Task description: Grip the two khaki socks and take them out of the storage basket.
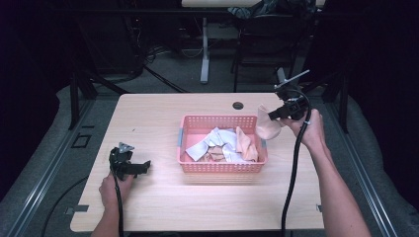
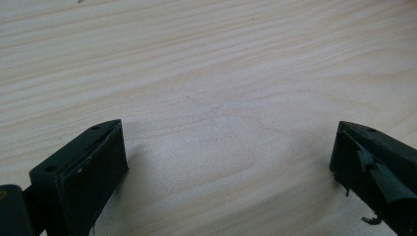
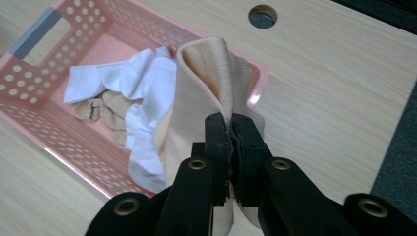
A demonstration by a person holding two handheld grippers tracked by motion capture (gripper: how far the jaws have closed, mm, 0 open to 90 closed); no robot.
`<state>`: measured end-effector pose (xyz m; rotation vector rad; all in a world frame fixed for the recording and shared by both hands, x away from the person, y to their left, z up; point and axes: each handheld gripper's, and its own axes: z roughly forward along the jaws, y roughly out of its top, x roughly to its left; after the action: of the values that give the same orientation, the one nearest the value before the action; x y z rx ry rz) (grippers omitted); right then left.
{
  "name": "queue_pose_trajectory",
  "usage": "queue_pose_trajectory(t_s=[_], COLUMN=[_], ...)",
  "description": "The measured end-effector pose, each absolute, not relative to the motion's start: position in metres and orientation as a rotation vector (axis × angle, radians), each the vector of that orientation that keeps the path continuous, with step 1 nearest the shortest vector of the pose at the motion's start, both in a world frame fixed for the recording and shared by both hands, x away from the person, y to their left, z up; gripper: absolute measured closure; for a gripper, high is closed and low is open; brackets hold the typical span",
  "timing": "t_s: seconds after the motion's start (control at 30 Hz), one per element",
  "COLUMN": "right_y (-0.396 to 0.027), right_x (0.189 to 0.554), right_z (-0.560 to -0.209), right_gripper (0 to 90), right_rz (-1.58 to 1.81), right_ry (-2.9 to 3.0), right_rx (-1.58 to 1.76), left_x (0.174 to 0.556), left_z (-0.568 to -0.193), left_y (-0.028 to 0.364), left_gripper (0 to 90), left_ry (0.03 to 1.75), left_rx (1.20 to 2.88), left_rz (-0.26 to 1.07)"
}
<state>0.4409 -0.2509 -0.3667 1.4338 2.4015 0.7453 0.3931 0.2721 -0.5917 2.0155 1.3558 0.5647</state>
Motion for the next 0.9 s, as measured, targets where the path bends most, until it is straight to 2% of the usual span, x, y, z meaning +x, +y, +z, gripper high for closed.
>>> queue_pose_trajectory(t_s=[0.53,0.9], right_y=[-0.308,-0.328], right_x=[0.431,0.433], right_z=[-0.384,-0.417], right_gripper=[86.8,86.7], right_rz=[0.698,0.612], right_ry=[2.303,2.289], right_rx=[1.577,1.671], left_x=[0.393,0.393], left_z=[-0.592,-0.592], left_y=[0.272,0.272], left_gripper=[0.4,0.4], left_ry=[1.359,1.357], left_rx=[2.008,2.011], left_rz=[0.566,0.566])
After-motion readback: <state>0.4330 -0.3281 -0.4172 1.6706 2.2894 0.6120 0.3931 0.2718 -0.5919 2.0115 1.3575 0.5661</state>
